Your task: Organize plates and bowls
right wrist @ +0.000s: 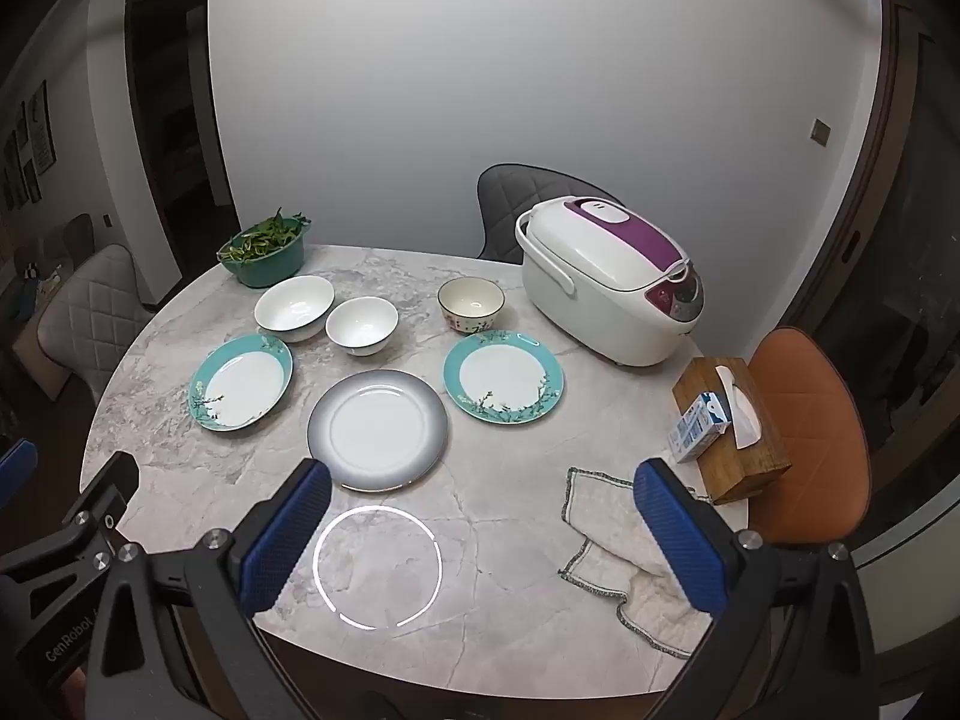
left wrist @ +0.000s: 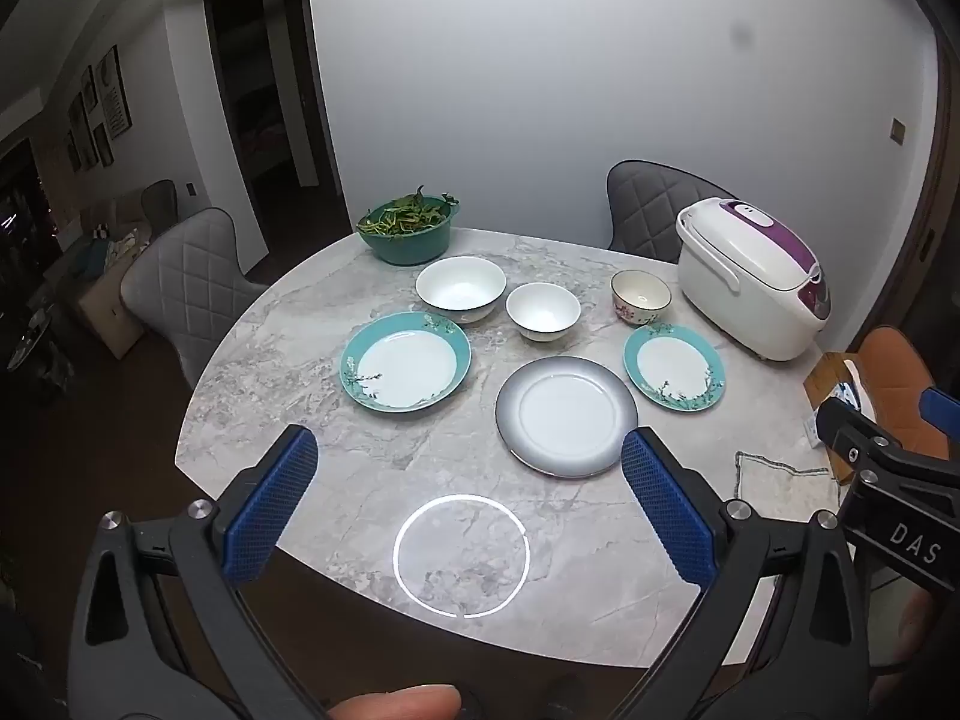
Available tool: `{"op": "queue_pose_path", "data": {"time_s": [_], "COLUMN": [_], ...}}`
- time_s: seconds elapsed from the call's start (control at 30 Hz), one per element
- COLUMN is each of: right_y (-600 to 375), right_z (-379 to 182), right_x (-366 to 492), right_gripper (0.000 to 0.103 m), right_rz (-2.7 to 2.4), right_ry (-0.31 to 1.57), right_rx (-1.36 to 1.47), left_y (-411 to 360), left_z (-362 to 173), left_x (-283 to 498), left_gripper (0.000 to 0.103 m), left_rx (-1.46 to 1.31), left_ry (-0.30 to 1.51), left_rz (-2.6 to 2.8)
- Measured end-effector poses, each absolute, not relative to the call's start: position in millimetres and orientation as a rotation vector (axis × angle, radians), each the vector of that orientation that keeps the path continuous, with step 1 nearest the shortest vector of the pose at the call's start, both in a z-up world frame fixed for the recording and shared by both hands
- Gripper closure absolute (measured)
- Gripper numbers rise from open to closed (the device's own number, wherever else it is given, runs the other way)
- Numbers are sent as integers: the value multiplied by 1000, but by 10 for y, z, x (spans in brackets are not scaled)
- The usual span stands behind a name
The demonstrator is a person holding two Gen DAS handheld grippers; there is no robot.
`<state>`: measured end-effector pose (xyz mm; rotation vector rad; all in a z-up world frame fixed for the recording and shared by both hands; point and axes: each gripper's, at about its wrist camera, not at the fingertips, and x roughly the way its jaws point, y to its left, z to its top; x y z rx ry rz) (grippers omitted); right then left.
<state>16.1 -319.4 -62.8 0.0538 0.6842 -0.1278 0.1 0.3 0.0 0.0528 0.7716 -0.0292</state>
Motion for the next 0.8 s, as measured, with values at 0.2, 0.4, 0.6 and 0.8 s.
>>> {"op": "queue_pose_path", "data": {"time_s": [0.2, 0.4, 0.6, 0.8], "right_y": [-3198, -3202, -3206, -3210], "right_z": [-627, -624, -622, -619], "right_x": [172, 180, 191, 199], "right_gripper": [0, 0, 0, 0], "right_rz": [-131, -129, -130, -130], "right_ry": [691, 693, 694, 694], "right_rx": [49, 48, 47, 47], "left_y": [11, 22, 2, 9], "left_z": [0, 13, -43, -67], "left_x": [1, -12, 27, 6], "left_gripper": [0, 0, 0, 0], "left_rx": [62, 64, 61, 62], "left_ry": [769, 767, 771, 772], "left_rz": [-21, -23, -23, -24]}}
